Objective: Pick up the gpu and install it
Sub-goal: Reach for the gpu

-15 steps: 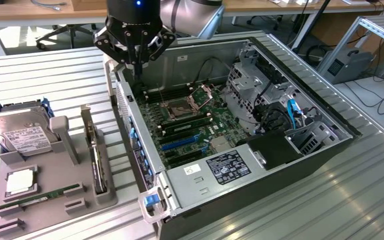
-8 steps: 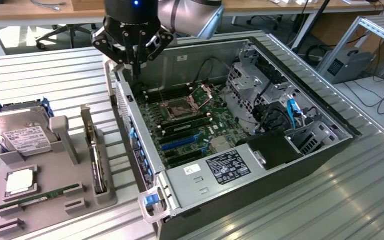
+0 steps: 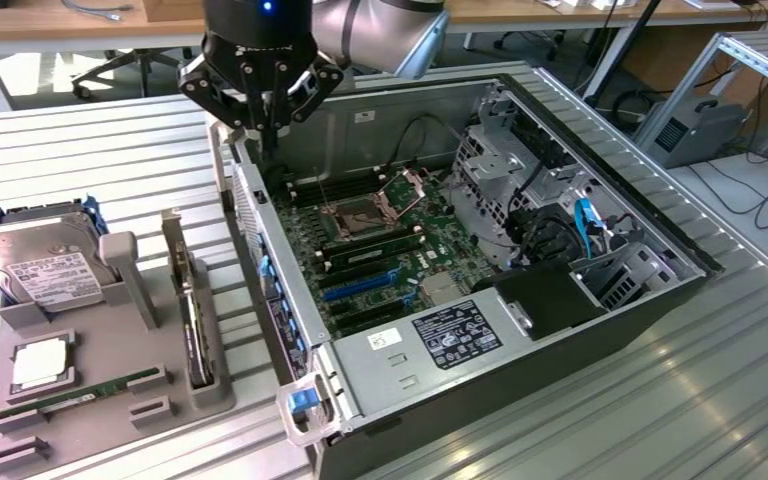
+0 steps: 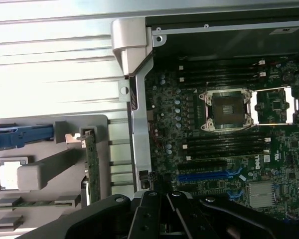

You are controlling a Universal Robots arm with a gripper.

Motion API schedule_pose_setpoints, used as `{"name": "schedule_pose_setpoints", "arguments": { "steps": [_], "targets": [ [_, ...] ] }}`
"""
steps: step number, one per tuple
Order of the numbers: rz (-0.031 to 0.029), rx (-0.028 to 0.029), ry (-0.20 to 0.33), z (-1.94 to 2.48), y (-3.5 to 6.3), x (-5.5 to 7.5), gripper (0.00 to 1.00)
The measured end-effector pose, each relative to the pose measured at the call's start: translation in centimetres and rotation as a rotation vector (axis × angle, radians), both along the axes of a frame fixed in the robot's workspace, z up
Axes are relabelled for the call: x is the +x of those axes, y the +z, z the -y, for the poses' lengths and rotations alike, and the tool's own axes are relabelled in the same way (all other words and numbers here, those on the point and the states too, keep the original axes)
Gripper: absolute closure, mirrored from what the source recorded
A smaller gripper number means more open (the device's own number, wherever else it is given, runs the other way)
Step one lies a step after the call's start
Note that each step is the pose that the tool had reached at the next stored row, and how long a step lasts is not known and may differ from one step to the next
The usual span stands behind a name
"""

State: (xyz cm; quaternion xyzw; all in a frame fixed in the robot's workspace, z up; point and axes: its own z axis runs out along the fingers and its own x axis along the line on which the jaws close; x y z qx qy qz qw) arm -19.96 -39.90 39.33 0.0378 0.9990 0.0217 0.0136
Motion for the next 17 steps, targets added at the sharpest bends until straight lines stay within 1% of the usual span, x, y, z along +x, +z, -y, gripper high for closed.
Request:
{"name": "schedule_pose_setpoints", "arguments": {
  "steps": [17],
  "targets": [
    [0.0002,0.0000,0.000,0.00,0.00,-0.75,0.89]
  ]
}}
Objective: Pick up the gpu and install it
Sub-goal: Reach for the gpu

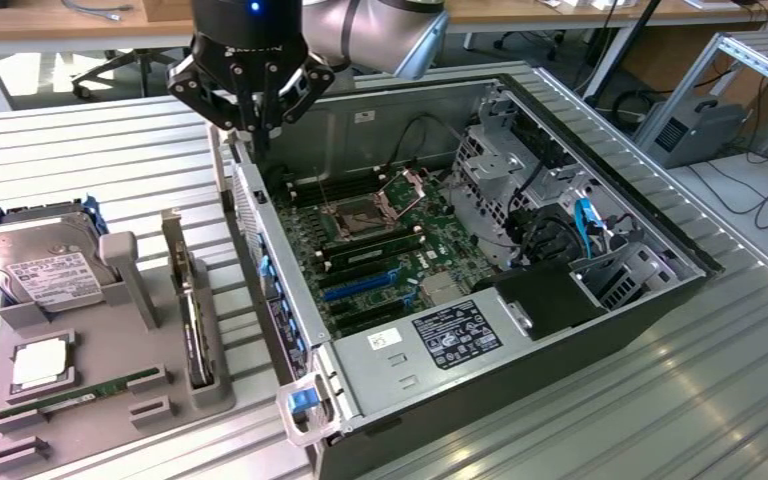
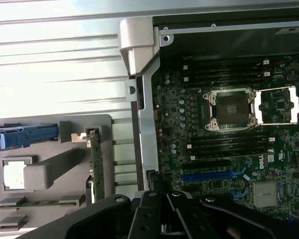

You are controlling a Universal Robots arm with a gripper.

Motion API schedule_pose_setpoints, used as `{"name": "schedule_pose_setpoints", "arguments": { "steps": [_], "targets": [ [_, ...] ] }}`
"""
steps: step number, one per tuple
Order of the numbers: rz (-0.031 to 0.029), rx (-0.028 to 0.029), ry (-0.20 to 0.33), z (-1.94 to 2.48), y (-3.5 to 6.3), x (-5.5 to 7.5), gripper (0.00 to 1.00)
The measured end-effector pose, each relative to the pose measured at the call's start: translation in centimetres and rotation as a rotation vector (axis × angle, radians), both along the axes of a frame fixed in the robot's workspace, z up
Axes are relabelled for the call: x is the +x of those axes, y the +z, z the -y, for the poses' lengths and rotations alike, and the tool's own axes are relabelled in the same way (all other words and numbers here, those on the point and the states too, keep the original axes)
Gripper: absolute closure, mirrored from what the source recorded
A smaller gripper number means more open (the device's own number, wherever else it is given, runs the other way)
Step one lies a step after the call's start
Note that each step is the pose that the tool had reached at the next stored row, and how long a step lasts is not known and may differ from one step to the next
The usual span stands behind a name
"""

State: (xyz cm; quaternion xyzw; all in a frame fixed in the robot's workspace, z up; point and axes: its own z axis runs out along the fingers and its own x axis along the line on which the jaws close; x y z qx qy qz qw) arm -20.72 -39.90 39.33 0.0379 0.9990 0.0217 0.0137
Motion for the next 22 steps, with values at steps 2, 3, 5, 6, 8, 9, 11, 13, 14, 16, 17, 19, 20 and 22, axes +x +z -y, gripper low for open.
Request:
{"name": "schedule_pose_setpoints", "arguments": {
  "steps": [2,3,5,6,8,9,11,13,14,16,17,19,20,22],
  "targets": [
    [0.0000,-0.0001,0.000,0.00,0.00,-0.08,0.89],
    [-0.0001,0.0000,0.000,0.00,0.00,-0.12,0.89],
    [0.0000,0.0000,0.000,0.00,0.00,-0.22,0.89],
    [0.0000,0.0000,0.000,0.00,0.00,-0.25,0.89],
    [0.0000,0.0000,0.000,0.00,0.00,-0.31,0.89],
    [0.0000,0.0000,0.000,0.00,0.00,-0.35,0.89],
    [0.0000,0.0000,0.000,0.00,0.00,-0.42,0.89],
    [0.0000,0.0000,0.000,0.00,0.00,-0.47,0.89],
    [0.0000,0.0000,0.000,0.00,0.00,-0.49,0.89],
    [0.0000,0.0000,0.000,0.01,0.00,-0.55,0.89],
    [0.0000,0.0000,0.000,0.01,0.00,-0.58,0.89],
    [0.0000,0.0000,0.000,0.01,0.00,-0.64,0.89],
    [0.0000,0.0000,0.000,0.01,0.00,-0.67,0.89],
    [0.0000,0.0000,0.000,0.01,0.00,-0.73,0.89]
  ]
}}
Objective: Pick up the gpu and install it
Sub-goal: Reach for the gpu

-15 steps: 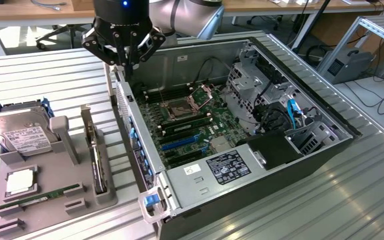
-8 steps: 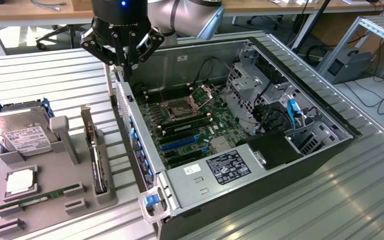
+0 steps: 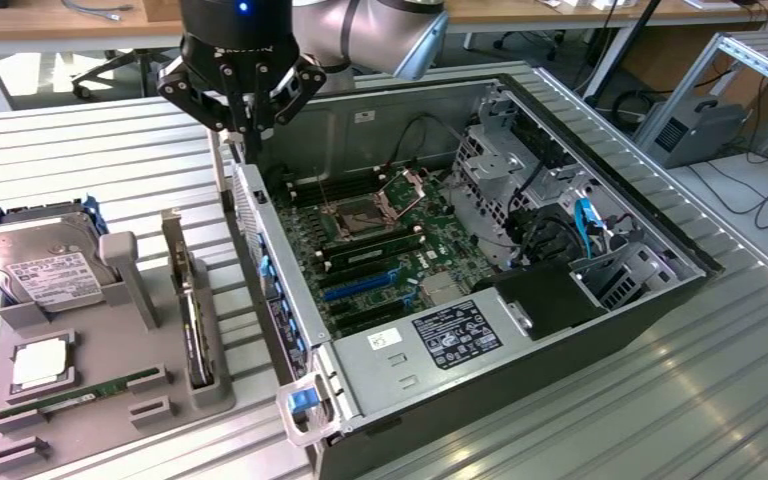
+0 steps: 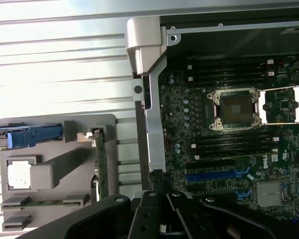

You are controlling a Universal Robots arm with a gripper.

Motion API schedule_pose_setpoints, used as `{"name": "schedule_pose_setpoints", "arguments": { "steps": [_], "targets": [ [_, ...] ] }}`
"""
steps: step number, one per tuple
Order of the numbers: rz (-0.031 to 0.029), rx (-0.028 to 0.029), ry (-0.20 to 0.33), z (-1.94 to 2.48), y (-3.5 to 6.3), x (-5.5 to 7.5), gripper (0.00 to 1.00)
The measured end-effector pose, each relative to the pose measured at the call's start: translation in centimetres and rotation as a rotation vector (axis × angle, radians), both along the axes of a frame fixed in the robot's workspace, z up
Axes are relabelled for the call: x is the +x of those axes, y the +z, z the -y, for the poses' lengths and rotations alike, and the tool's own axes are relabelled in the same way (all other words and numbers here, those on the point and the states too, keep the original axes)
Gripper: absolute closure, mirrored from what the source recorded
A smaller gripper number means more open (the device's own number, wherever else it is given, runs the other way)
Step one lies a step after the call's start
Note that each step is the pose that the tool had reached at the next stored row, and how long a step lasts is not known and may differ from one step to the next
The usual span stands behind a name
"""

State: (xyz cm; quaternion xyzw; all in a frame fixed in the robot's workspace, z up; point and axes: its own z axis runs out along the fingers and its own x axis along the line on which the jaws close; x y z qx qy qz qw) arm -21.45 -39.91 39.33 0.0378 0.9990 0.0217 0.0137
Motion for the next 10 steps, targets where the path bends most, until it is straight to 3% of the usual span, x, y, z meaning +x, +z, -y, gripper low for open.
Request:
{"name": "schedule_pose_setpoints", "arguments": {
  "steps": [10],
  "targets": [
    [0.0000,0.0000,0.000,0.01,0.00,-0.28,0.89]
  ]
}}
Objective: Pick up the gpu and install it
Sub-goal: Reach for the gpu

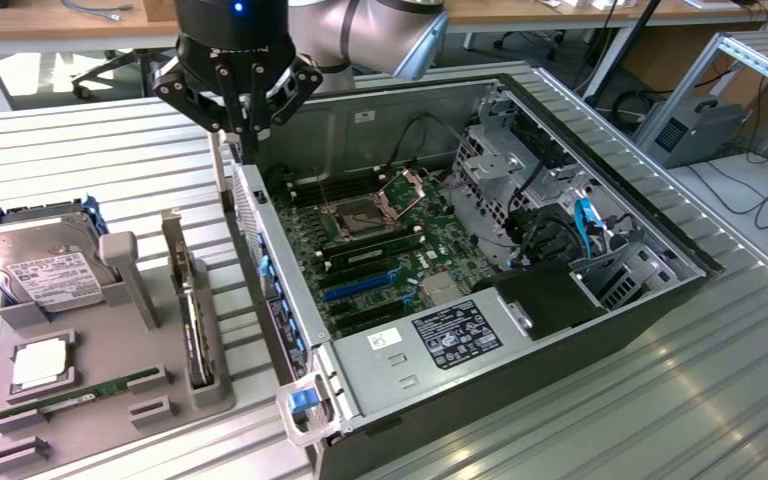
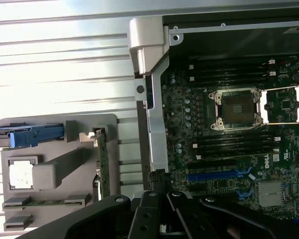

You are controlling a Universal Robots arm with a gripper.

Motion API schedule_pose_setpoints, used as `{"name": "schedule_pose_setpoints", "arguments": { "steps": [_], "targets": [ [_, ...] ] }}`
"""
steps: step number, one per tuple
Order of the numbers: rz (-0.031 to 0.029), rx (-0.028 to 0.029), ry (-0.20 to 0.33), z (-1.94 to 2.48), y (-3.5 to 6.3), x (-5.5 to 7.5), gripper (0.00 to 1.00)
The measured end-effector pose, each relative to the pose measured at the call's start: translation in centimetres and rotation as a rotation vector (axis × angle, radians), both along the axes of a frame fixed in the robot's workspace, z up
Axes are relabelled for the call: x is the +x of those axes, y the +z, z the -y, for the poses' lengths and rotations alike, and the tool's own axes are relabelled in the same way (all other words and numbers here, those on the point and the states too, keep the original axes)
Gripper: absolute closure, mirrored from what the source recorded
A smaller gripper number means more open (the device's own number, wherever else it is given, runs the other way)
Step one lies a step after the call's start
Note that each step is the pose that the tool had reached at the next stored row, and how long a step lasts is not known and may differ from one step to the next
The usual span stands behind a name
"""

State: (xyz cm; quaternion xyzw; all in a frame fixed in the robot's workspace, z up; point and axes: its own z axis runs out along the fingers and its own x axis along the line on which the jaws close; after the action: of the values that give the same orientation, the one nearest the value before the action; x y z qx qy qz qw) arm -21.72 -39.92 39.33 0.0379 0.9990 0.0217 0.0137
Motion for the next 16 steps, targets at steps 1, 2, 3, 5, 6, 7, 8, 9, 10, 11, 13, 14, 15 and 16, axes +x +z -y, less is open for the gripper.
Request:
{"name": "schedule_pose_setpoints", "arguments": {
  "steps": [1,2,3,5,6,7,8,9,10,11,13,14,15,16],
  "targets": [
    [0.0000,0.0000,0.000,0.00,0.00,-0.02,0.89],
    [0.0000,0.0000,0.000,0.00,0.00,-0.05,0.89],
    [0.0000,0.0000,0.000,0.00,0.00,-0.08,0.89],
    [0.0000,0.0000,0.000,0.01,0.00,-0.15,0.89],
    [0.0001,0.0001,0.000,0.01,0.00,-0.19,0.89],
    [0.0000,0.0001,0.000,0.01,0.00,-0.22,0.89],
    [0.0000,0.0000,0.000,0.01,0.00,-0.25,0.89],
    [0.0000,0.0000,0.000,0.01,0.00,-0.30,0.89],
    [0.0000,0.0000,0.000,0.01,0.00,-0.34,0.89],
    [0.0001,0.0000,0.000,0.01,0.00,-0.37,0.89],
    [0.0000,0.0000,0.000,0.02,0.00,-0.49,0.89],
    [0.0001,0.0000,0.000,0.02,0.00,-0.55,0.89],
    [0.0001,0.0000,0.000,0.03,0.00,-0.61,0.89],
    [0.0001,0.0000,0.000,0.03,0.00,-0.66,0.89]
  ]
}}
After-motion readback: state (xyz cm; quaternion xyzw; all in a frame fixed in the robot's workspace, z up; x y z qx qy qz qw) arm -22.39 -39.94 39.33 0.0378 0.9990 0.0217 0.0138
